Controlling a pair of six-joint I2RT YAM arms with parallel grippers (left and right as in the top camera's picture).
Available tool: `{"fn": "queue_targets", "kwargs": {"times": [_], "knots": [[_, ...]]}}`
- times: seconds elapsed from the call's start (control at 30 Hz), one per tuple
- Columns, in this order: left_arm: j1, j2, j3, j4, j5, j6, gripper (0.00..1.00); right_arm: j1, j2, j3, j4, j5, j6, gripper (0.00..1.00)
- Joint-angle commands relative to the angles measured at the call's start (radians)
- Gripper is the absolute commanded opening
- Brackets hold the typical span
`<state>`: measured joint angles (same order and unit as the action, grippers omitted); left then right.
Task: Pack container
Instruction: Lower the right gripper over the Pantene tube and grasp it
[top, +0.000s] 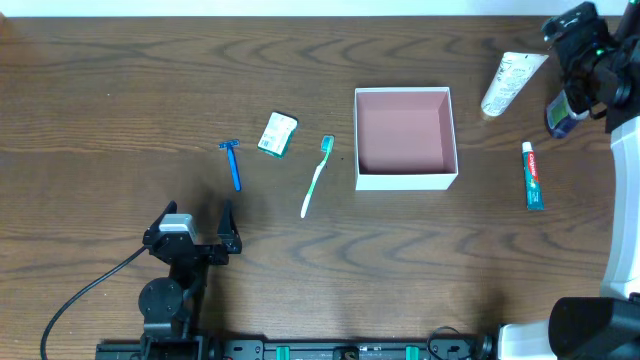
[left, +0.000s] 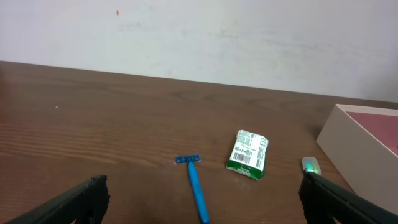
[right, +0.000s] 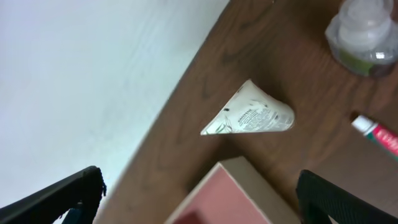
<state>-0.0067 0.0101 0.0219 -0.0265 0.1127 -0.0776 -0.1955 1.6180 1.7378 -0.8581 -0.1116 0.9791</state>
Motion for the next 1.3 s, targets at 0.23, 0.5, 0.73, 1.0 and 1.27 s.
{"fn": "queue_targets", "kwargs": {"times": [0.23,0.5,0.73,1.0,1.27], "knots": [[0.006,-0.005,-0.018,-0.033,0.007,0.006,0.98,-0.007,0.158,0.009,0.037,0.000,0.352,0.99],[0.006,-0.005,-0.018,-0.033,0.007,0.006,0.98,-0.006,0.272,0.009,0.116,-0.055,0.404,0.99],[0.006,-0.005,-0.018,-0.033,0.007,0.006,0.98,0.000,0.333,0.009,0.136,-0.080,0.399,0.99],[0.006,-0.005,-0.018,-0.033,0.007,0.006,0.98,0.014,0.364,0.009,0.130,-0.076,0.393,0.92],[0.006,-0.005,-0.018,-0.033,0.007,0.006,0.98,0.013,0.364,0.009,0.081,-0.069,0.393,0.75]]}}
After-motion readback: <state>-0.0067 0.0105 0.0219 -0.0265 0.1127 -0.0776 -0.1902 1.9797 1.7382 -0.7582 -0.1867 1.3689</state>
